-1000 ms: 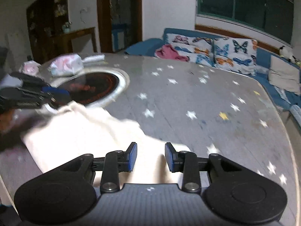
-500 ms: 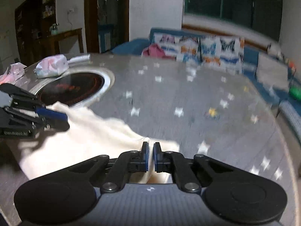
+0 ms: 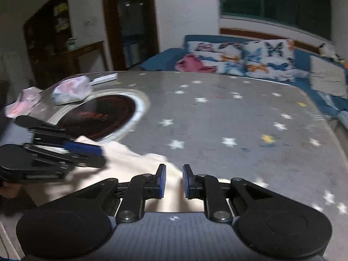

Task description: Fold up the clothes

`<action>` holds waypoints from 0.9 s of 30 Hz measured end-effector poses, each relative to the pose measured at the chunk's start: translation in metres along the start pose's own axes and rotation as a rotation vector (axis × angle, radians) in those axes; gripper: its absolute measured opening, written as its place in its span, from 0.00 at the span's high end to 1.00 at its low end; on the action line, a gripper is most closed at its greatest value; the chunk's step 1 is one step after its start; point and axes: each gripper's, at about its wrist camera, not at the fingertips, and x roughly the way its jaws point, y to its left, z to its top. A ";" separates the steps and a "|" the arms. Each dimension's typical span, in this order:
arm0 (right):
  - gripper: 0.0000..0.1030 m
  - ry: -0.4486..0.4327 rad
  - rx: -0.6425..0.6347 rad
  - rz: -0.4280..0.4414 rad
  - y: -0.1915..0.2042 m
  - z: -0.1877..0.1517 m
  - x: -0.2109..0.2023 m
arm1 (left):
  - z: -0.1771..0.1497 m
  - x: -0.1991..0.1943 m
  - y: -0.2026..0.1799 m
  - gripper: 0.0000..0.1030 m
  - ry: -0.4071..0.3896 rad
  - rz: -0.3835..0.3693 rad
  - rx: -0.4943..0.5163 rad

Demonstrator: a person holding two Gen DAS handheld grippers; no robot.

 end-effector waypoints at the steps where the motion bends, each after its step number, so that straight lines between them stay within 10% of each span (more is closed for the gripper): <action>1: 0.86 0.007 -0.005 0.007 0.003 0.001 0.006 | 0.001 0.002 0.000 0.82 0.002 0.004 -0.004; 16: 0.86 0.018 -0.054 -0.008 0.018 -0.005 0.006 | -0.001 0.007 0.007 0.82 0.004 0.008 -0.054; 27: 0.86 -0.006 -0.131 -0.013 0.036 -0.037 -0.046 | -0.032 -0.062 -0.004 0.83 -0.056 0.009 -0.085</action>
